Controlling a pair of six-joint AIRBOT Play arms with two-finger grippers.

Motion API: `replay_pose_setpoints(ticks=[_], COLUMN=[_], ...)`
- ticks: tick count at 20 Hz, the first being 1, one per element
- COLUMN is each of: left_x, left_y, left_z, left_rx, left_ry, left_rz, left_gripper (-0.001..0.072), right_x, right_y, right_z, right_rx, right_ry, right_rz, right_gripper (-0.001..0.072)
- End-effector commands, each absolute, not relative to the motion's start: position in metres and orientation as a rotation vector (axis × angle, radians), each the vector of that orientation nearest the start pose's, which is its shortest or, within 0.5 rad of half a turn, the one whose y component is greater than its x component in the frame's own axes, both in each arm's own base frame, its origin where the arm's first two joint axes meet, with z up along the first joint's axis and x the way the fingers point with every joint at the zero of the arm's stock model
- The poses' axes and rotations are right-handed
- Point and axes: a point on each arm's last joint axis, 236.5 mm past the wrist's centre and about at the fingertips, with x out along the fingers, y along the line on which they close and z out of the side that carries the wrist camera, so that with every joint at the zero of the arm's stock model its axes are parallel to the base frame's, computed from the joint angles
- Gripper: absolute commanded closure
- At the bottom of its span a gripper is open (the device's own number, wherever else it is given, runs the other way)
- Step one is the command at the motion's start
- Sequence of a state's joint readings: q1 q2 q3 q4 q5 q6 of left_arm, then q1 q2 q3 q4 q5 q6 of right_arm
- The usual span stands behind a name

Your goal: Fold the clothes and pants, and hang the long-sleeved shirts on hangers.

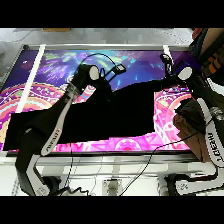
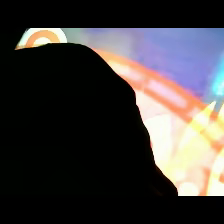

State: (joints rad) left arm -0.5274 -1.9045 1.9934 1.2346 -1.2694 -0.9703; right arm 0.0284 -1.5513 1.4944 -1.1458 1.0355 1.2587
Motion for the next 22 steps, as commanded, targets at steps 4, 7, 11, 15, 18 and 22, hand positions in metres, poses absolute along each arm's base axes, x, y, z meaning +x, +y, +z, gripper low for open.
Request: replay_pose_setpoints(ticks=[4, 7, 11, 15, 18, 22], left_x=[0.473, 0.501, 0.511, 0.488, 0.482, 0.479], left_y=[-0.326, -0.243, -0.179, -0.175, -0.183, -0.197], left_z=[0.029, 0.035, 0.028, -0.022, -0.055, -0.081], left_rx=[0.377, 0.185, -0.305, -0.550, -0.574, -0.641], left_ry=[0.981, 1.093, 1.182, 1.312, 1.354, 1.426], left_rz=[-0.928, -0.756, -0.713, -0.711, -0.673, -0.610], left_gripper=[0.0168, 0.0209, 0.0210, 0.0209, 0.0208, 0.0208], right_x=[0.499, 0.501, 0.510, 0.506, 0.496, 0.497], right_y=[0.067, 0.052, 0.026, 0.014, 0.015, 0.015], right_z=[0.042, 0.041, 0.029, -0.001, -0.017, -0.018], right_rx=[0.116, 0.129, 0.094, 0.150, 0.161, 0.165], right_ry=[1.027, 1.025, 1.002, 1.012, 1.047, 1.041], right_rz=[0.317, 0.289, 0.213, 0.144, 0.141, 0.139], right_gripper=[0.0694, 0.0694, 0.0694, 0.0694, 0.0694, 0.0694])
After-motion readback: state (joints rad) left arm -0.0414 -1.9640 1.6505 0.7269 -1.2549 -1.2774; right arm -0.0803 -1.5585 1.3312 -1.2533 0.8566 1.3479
